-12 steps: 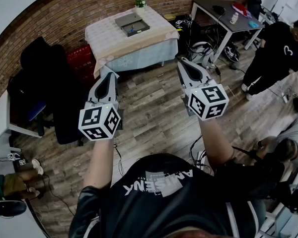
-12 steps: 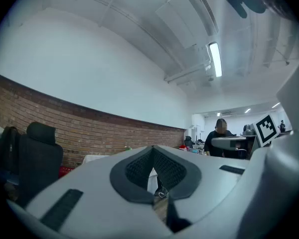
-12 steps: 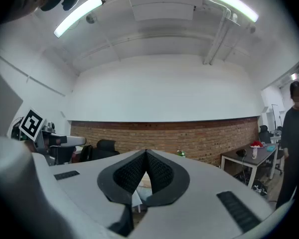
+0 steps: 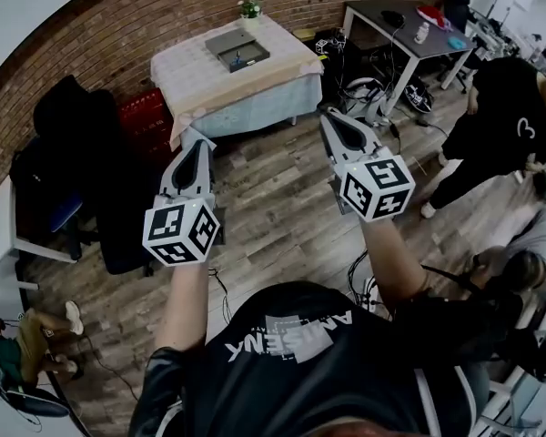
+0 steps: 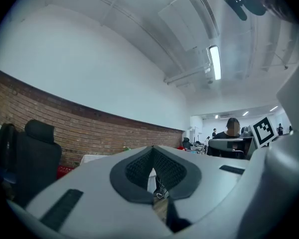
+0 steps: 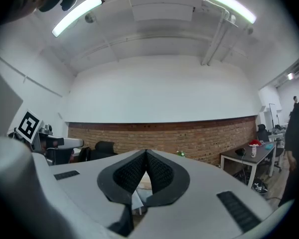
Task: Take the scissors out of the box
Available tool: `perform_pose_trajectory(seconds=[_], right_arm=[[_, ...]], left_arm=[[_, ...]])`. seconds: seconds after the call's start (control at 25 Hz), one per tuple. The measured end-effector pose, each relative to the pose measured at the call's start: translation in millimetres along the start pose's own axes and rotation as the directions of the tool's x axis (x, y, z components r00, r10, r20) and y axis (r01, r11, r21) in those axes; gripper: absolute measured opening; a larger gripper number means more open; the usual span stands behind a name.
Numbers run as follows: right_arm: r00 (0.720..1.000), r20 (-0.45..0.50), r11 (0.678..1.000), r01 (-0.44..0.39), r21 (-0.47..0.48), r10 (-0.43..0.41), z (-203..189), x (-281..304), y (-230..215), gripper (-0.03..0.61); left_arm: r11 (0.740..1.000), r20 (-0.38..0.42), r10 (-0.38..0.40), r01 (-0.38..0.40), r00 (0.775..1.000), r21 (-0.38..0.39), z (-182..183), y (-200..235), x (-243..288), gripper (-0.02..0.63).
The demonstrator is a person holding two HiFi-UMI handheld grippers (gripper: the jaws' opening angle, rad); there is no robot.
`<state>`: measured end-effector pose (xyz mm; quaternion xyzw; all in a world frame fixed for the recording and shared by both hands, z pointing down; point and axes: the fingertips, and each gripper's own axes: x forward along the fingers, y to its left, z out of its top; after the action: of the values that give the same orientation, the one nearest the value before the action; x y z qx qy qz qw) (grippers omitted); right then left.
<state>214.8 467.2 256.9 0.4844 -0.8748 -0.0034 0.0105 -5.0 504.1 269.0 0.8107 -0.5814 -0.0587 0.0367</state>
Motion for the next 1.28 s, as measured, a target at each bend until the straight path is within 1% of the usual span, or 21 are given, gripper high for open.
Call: perform_pose_trajectory(seconds=[0.08, 0.2, 0.4, 0.56, 0.72, 0.8, 0.96, 1.12, 1.28], right_arm=[[1.0, 0.012, 1.0, 0.005, 0.011, -0.005, 3, 0, 6, 0.041], [1.0, 0.018, 1.0, 0.017, -0.009, -0.017, 2, 2, 16, 0.041], [1.0, 0.018, 1.0, 0.012, -0.015, -0.012, -1, 14, 41, 0.041], [1.0, 0.008, 0.999, -0.002, -0.035, 0.002, 0, 33, 61, 0.041], [1.0, 0.005, 0.998, -0.027, -0.048, 0.027, -11, 42, 67, 0.041], [0.999, 0.009, 0.998, -0.034, -0.049, 0.034, -16, 51, 61, 0.041], [0.998, 0.011, 0.998, -0.058, -0.03, 0.058, -18, 89, 43, 0.041], [0.997, 0.019, 0.997, -0.08, -0.02, 0.08, -18, 124, 16, 0.041], [0.995, 0.028, 0.996, -0.093, -0.01, 0.093, -14, 158, -18, 0.041]], left_arm=[[1.0, 0.004, -0.002, 0.002, 1.0, -0.002, 2, 4, -5, 0.012], [1.0, 0.007, -0.004, 0.004, 1.0, -0.005, 0, 15, -12, 0.012], [1.0, 0.006, -0.017, 0.017, 1.0, -0.009, -2, 38, -18, 0.012], [0.999, 0.001, -0.029, 0.029, 1.0, -0.021, -3, 58, -14, 0.012], [0.999, 0.001, -0.022, 0.022, 1.0, -0.034, -18, 67, -11, 0.012], [1.0, 0.005, -0.007, 0.007, 1.0, -0.026, -23, 71, -3, 0.012], [0.997, 0.028, 0.06, -0.059, 0.998, -0.045, -18, 94, 27, 0.012], [0.998, 0.001, 0.061, -0.061, 0.998, -0.023, -19, 97, 66, 0.012], [0.998, -0.008, 0.059, -0.059, 0.998, -0.011, -18, 99, 117, 0.012]])
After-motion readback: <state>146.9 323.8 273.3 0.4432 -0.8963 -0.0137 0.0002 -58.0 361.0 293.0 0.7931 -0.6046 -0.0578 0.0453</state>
